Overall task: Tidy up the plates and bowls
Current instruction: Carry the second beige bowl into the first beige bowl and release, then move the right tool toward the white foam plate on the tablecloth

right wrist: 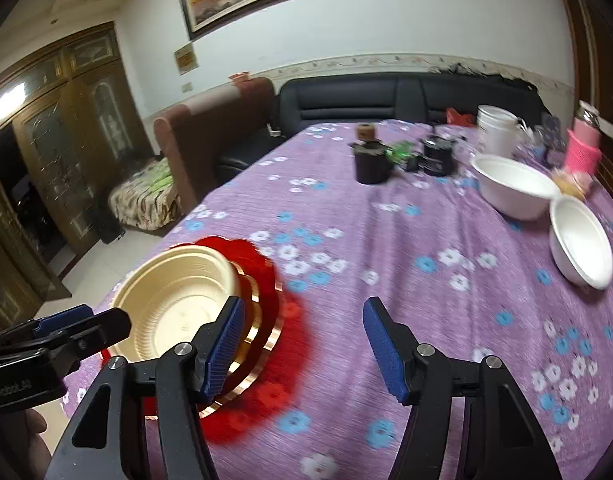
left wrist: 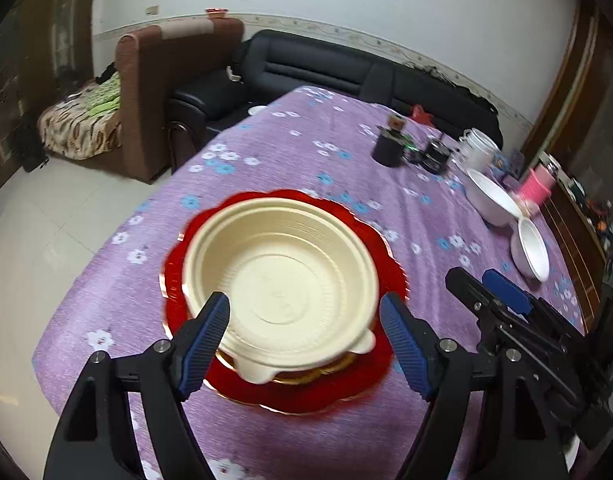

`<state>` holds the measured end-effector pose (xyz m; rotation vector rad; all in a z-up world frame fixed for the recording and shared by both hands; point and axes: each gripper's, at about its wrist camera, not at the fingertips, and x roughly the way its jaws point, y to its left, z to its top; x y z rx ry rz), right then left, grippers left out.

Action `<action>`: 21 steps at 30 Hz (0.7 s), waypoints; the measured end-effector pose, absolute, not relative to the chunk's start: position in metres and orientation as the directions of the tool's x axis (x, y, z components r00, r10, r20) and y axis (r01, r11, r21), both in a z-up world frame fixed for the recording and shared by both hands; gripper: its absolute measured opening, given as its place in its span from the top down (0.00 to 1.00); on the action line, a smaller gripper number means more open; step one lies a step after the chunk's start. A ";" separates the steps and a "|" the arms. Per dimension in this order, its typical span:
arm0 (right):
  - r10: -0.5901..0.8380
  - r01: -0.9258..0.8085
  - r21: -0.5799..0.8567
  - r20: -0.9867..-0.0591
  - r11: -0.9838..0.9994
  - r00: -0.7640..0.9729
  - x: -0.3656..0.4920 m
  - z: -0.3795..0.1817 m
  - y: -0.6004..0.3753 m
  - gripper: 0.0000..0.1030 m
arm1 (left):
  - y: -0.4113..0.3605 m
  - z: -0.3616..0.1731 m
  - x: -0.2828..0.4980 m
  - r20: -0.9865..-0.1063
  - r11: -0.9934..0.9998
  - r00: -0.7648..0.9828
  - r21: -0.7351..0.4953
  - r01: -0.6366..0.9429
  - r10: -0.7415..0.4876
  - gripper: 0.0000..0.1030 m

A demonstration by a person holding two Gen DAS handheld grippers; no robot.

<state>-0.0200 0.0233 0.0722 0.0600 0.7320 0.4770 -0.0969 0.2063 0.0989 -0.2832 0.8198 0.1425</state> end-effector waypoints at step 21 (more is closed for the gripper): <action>0.209 -0.014 0.293 -0.643 0.956 0.737 -0.007 0.066 -0.190 0.35 | 0.089 0.083 -0.062 -0.816 0.992 0.570 -0.126 -0.003 -0.102 0.22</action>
